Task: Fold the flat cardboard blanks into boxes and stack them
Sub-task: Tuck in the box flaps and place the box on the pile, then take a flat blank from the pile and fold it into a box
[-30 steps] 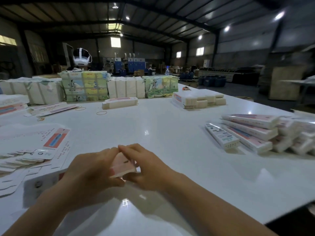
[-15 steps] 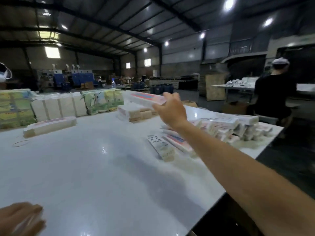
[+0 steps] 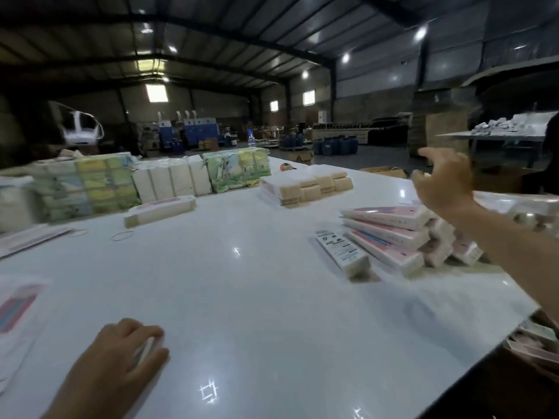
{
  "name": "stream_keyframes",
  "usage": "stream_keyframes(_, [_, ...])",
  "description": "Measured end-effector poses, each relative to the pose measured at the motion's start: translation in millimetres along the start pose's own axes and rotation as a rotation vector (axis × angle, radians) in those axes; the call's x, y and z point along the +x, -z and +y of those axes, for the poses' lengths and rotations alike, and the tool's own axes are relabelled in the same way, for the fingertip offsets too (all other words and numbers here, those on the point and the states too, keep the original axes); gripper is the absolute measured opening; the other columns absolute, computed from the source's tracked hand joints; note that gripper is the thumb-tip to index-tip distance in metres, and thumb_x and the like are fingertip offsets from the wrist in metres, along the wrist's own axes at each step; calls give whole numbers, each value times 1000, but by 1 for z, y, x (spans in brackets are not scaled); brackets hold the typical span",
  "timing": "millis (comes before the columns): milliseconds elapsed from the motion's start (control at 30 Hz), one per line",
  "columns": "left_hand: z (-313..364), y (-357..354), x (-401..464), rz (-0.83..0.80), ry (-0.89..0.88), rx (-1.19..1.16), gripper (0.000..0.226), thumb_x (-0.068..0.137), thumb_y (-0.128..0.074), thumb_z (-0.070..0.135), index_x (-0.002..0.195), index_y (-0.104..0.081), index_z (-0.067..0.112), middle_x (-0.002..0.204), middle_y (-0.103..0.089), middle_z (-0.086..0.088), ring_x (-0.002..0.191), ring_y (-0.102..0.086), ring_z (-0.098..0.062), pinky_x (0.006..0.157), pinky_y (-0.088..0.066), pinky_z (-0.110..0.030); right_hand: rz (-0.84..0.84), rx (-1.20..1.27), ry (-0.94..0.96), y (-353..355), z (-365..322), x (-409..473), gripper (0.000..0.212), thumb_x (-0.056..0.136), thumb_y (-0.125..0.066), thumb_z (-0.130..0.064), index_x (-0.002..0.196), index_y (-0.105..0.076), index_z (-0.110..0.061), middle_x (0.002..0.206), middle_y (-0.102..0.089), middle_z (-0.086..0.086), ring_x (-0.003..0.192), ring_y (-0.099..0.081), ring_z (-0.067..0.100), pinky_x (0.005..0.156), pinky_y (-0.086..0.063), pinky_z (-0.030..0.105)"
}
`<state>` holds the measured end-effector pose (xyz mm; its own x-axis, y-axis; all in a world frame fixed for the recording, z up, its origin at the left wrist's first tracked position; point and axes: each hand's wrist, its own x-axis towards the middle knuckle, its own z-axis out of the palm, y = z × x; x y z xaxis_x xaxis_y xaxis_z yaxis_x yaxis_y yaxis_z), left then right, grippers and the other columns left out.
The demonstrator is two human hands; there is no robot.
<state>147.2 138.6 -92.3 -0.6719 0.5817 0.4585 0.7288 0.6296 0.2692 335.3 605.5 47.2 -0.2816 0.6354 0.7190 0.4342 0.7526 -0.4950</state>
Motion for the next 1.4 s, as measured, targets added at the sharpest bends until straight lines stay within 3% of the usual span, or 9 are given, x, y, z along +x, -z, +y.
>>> stream_keyframes(167, [11,9,-5,-108,75,45,36,85,-52,51,110,-64,28,105,-53,11,101,-45,-11,86,-39,-24,-426,430,535,-28,-164,-108,30,84,-58,0,109,-68,-12,106,-69,4,93,-61,17,87,-49,28])
stream_keyframes(367, [3,5,-9,-85,90,16,33,93,-47,44,120,-57,28,122,-52,11,110,-42,-6,93,-36,-22,-871,236,728,-110,-222,-248,35,97,-40,-28,128,-55,-23,132,-52,-7,127,-41,15,101,-35,28])
stream_keyframes(600, [-7,16,6,-163,179,-3,35,90,-49,43,119,-60,26,121,-57,7,112,-48,-12,92,-41,-30,-765,274,758,-129,-213,-264,32,98,-37,-31,115,-63,-20,121,-58,-6,114,-46,9,94,-35,21])
stream_keyframes(833, [-140,105,68,-128,854,437,79,77,-51,73,128,-45,13,131,-42,-10,123,-36,-27,93,-35,-41,-715,314,740,-120,-221,-261,24,93,-55,-27,113,-67,-30,121,-59,-19,119,-49,4,97,-35,18])
stream_keyframes(900, [-167,107,63,-195,993,535,100,61,-54,85,129,-43,13,130,-39,-11,124,-33,-27,92,-32,-40,-705,343,790,-121,-225,-259,25,67,-83,-12,88,-76,-23,97,-71,-10,93,-68,12,76,-54,27])
stream_keyframes(967, [-186,105,62,-211,1047,533,109,54,-62,83,133,-39,12,132,-38,-11,125,-34,-27,94,-33,-40,-584,374,873,-125,-225,-260,40,35,-94,-3,68,-77,-19,77,-73,-6,67,-70,10,50,-53,21])
stream_keyframes(1167, [-211,114,68,-128,1068,268,64,65,-78,52,108,-53,12,102,-58,-7,97,-56,-24,86,-47,-35,-528,336,904,-132,-224,-260,46,26,-95,-2,65,-76,-17,75,-73,-2,66,-71,13,42,-51,23])
stream_keyframes(1300, [-202,111,75,5,994,425,26,83,-64,27,103,-53,16,84,-54,-2,78,-53,-18,68,-43,-30,-533,373,889,-131,-224,-263,43,31,-95,-3,66,-75,-18,76,-72,-4,67,-70,13,47,-55,28])
stream_keyframes(1400, [-183,121,84,75,893,162,17,87,-60,17,101,-53,11,89,-57,-5,77,-54,-19,64,-46,-32,-553,371,850,-134,-220,-266,37,43,-93,-6,73,-76,-20,84,-73,-7,77,-71,14,55,-58,35])
